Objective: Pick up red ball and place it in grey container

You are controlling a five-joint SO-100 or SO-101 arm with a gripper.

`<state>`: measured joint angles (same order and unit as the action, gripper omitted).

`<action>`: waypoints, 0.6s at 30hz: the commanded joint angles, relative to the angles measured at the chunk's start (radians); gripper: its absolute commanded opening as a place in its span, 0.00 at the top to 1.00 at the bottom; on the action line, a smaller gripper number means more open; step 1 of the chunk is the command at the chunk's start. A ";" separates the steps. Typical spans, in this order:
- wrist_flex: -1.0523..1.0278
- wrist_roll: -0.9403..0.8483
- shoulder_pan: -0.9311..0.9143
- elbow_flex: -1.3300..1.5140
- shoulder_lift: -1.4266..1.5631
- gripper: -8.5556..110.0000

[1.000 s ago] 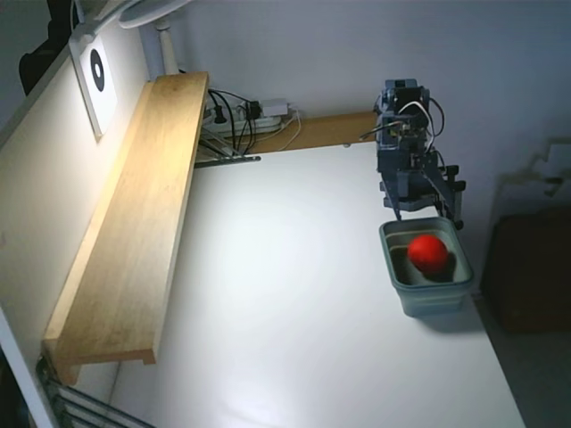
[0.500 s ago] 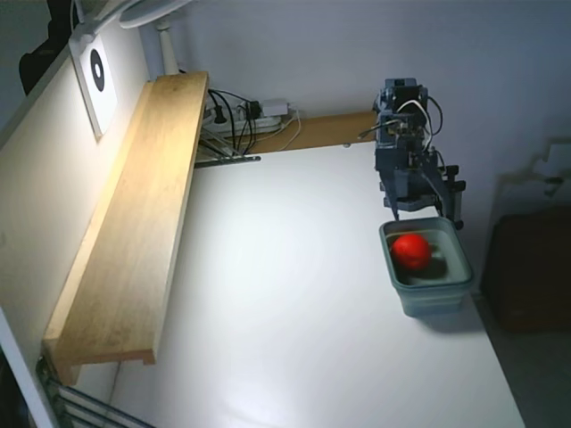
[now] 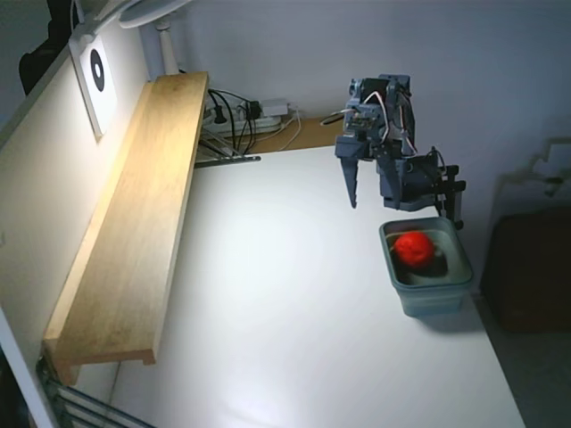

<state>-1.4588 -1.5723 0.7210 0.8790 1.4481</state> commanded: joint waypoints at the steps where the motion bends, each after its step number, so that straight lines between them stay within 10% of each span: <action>1: -0.029 0.002 -0.064 0.019 0.092 0.68; 18: -0.119 0.002 -0.474 0.166 0.280 0.78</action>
<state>-1.5585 -1.5723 0.3114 1.0293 1.6506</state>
